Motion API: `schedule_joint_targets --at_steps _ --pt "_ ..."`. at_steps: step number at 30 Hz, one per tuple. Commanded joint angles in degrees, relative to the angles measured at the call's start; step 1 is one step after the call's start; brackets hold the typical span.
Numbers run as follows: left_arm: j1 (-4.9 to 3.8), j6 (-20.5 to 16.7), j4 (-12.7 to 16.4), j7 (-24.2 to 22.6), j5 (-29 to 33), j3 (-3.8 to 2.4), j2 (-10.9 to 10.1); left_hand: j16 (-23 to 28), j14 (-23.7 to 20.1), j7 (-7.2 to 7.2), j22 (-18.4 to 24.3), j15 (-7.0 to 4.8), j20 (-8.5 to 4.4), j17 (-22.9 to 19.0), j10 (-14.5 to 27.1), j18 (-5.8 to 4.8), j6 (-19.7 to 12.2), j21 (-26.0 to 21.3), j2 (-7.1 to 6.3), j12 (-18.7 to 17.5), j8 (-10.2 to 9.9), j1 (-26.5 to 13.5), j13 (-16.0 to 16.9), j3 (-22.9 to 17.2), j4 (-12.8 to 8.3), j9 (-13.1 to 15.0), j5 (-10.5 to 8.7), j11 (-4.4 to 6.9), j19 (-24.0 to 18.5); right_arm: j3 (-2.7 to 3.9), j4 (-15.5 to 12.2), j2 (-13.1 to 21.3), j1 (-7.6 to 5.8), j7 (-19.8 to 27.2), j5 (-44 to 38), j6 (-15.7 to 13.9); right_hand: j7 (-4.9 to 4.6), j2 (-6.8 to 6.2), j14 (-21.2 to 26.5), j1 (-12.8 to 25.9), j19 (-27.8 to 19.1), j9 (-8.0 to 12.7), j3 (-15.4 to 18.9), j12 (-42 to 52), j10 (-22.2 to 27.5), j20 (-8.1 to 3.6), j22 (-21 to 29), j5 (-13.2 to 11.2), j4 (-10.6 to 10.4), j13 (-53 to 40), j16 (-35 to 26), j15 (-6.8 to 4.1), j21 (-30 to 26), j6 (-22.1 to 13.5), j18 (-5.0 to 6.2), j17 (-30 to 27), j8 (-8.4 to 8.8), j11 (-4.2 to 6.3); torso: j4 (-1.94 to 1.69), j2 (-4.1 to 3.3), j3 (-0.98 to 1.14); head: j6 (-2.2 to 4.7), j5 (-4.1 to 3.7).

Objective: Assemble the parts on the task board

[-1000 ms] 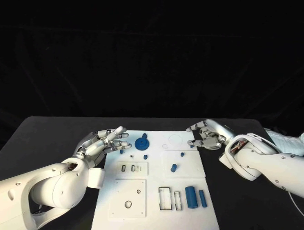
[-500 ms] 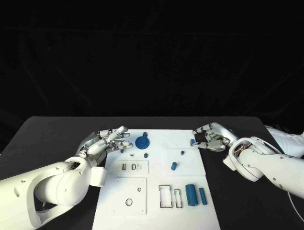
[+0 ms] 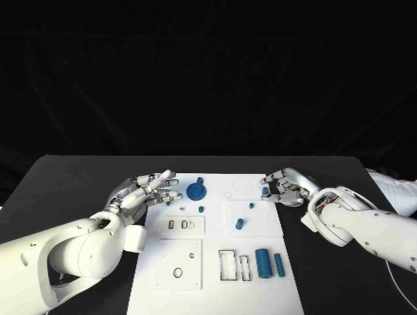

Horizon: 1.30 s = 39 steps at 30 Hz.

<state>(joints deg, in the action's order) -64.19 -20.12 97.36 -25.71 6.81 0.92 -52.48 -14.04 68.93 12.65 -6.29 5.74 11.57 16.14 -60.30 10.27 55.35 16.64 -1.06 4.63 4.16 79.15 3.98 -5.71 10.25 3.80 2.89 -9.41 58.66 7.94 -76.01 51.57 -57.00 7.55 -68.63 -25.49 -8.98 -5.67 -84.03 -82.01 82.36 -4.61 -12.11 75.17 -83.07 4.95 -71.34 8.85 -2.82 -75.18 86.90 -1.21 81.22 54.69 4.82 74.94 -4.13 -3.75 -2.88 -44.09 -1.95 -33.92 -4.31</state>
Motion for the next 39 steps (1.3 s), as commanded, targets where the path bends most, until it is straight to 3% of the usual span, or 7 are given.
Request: schedule_joint_targets --at_steps 1,10,39 --pt "-0.01 1.3 0.1 -0.3 0.2 -0.03 0.1 0.2 -0.5 0.3 0.1 -0.08 0.28 0.1 0.2 0.14 -0.2 -0.4 0.03 -0.3 -0.3 -0.1 0.0 0.1 -0.2 0.0 0.07 0.0 -0.2 0.01 0.4 -0.3 0.13 -0.7 -1.4 0.7 0.12 0.77 -4.8 0.1 0.1 -0.1 -0.1 0.0 0.0 0.11 -0.1 -0.3 0.4 -4.7 0.3 0.38 0.4 0.8 -1.16 9.9 -0.4 0.2 -0.02 0.01 -0.01 -0.09 0.02" --pt "-0.01 1.3 0.1 -0.3 0.2 -0.03 0.1 0.2 -0.5 0.28 0.1 -0.08 0.29 0.1 0.2 0.15 -0.2 -0.4 0.08 -0.3 -0.3 -0.1 0.0 0.1 -0.3 0.0 0.08 0.0 -0.2 0.01 0.9 -0.6 0.17 -1.5 -2.6 0.8 1.01 2.23 -4.9 -0.2 0.2 -0.7 -1.6 0.7 -0.4 -0.33 -0.5 -1.6 1.3 -5.2 0.5 -0.19 0.6 4.4 -1.2 10.2 -1.7 0.94 -0.01 0.03 -0.04 -0.31 0.02" --pt "-0.01 1.3 0.1 -0.2 0.2 -0.03 0.0 0.2 -0.5 0.28 0.1 -0.08 0.29 0.1 0.2 0.15 -0.2 -0.4 0.08 -0.3 -0.3 -0.1 0.0 0.1 -0.3 0.0 0.08 0.0 -0.2 0.02 1.5 -0.6 0.18 -2.1 -3.4 1.6 1.13 1.87 -5.0 0.9 0.3 -0.7 -1.6 1.1 -0.7 -0.55 -0.6 -2.1 1.5 -5.4 0.6 -0.34 0.6 4.7 -1.23 10.4 -1.54 1.06 0.05 0.03 -0.08 -0.58 -0.11"
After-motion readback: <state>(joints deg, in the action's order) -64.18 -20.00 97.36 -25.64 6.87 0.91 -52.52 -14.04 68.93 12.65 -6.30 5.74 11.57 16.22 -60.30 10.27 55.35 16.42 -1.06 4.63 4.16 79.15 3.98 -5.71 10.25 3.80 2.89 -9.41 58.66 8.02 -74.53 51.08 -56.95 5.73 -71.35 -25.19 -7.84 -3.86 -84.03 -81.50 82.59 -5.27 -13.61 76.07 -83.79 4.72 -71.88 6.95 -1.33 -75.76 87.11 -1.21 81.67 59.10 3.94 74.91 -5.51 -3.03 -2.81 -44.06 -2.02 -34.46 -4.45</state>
